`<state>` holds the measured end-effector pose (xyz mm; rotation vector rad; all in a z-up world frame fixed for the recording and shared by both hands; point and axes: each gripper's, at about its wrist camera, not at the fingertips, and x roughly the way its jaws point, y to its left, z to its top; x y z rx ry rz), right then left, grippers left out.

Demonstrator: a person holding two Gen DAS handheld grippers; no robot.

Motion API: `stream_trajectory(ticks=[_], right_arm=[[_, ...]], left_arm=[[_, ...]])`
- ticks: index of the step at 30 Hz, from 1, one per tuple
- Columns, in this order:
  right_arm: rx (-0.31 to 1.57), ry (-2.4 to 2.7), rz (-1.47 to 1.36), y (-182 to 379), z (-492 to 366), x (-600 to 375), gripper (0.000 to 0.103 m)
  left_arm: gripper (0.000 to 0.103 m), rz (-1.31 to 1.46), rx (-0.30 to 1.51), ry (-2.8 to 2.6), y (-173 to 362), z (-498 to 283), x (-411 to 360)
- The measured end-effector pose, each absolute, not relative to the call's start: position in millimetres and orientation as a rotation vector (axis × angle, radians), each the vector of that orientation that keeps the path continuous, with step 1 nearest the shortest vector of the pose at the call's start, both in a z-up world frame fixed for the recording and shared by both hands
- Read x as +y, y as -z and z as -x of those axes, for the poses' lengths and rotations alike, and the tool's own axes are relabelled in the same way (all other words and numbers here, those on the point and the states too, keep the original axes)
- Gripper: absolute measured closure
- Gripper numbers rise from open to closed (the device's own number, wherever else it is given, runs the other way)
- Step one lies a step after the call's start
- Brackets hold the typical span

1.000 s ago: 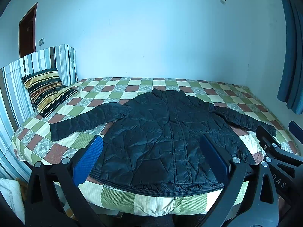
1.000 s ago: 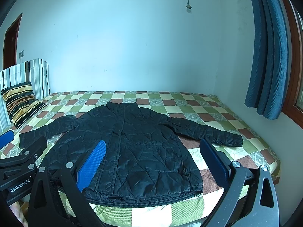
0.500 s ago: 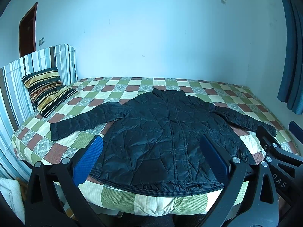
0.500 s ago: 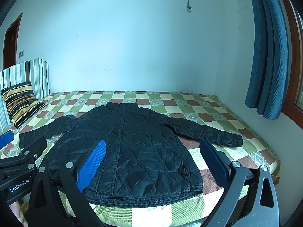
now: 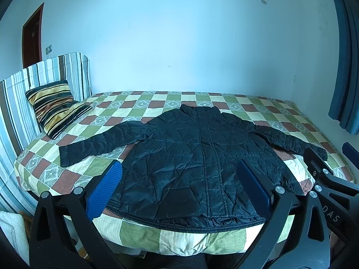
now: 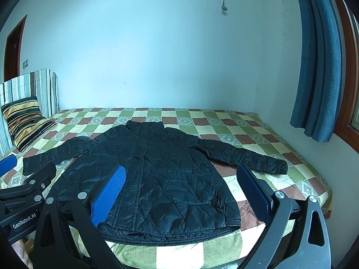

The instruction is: Fold large clothes

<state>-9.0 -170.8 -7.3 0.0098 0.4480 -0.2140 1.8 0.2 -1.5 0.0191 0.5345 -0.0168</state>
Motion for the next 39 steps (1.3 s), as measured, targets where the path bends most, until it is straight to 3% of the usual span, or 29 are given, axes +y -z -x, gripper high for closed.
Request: stream_trajectory(ticks=[24, 39], right_arm=[[0.487, 0.212, -0.005, 20, -6, -169, 0.005], [0.642, 0.211, -0.035, 63, -76, -184, 0.005]], left_arm=[[0.002, -0.027, 0.577, 0.018, 14, -19, -1], [0.002, -0.052, 0.703, -0.002, 57, -92, -5]])
